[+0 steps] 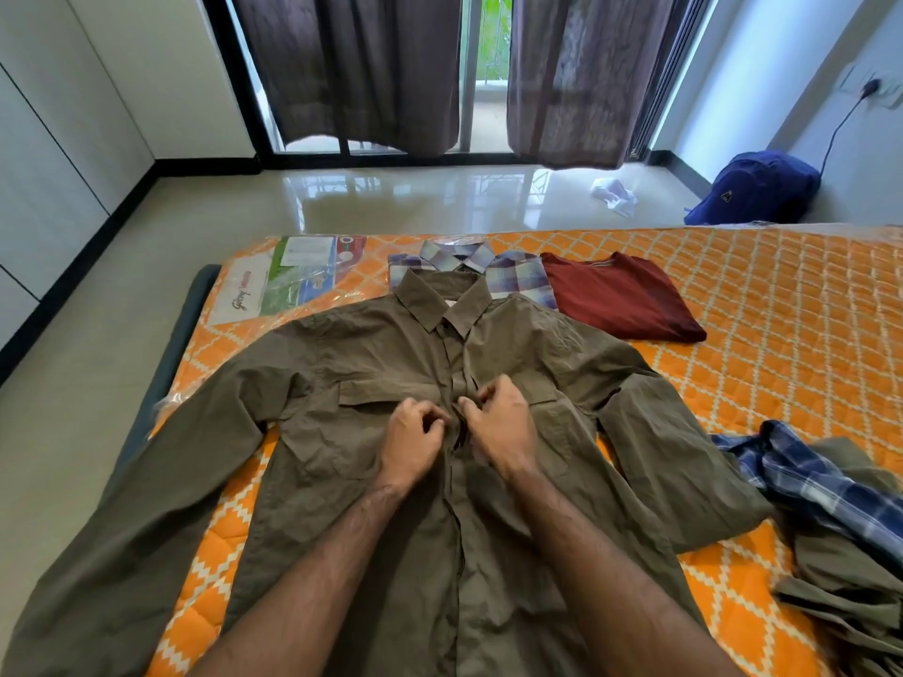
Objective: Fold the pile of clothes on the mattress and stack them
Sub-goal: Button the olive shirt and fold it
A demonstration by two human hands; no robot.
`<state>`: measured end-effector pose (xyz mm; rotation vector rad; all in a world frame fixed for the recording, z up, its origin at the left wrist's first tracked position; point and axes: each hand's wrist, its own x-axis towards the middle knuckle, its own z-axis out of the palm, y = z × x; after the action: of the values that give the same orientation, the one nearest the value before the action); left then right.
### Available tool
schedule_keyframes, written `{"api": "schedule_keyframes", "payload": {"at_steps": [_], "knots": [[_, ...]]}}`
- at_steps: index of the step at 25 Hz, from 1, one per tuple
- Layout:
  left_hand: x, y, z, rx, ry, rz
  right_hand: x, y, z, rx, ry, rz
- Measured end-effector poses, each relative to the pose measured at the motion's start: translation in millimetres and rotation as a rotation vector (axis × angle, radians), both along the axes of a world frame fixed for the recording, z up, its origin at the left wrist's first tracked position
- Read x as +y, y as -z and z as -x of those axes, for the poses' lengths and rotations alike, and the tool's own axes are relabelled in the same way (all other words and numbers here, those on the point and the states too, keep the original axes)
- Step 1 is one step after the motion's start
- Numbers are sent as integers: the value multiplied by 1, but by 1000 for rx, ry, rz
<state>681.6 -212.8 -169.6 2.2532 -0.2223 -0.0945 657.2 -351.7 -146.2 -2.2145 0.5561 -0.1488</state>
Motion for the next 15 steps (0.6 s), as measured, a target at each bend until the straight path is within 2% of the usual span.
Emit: {"api": "schedule_keyframes", "payload": {"at_steps": [2,4,6,7,10,15], "knots": [[-3,-12,-17,-62,-76,56,6,-15,-17,-105,-207,280],[-12,-15,-37,28,-195,129,14,-12,-36,-70,-412,604],[-20,-10,-52,155,-244,138,13,-4,-44,21,-431,729],[-23,-5,-56,182,-230,73,8,-2,-45,71,-385,701],[-28,9,-54,143,-169,-177,-12,-4,-43,214,-212,430],[-48,9,-43,15,-204,-477,-31,3,-41,294,-92,217]]}}
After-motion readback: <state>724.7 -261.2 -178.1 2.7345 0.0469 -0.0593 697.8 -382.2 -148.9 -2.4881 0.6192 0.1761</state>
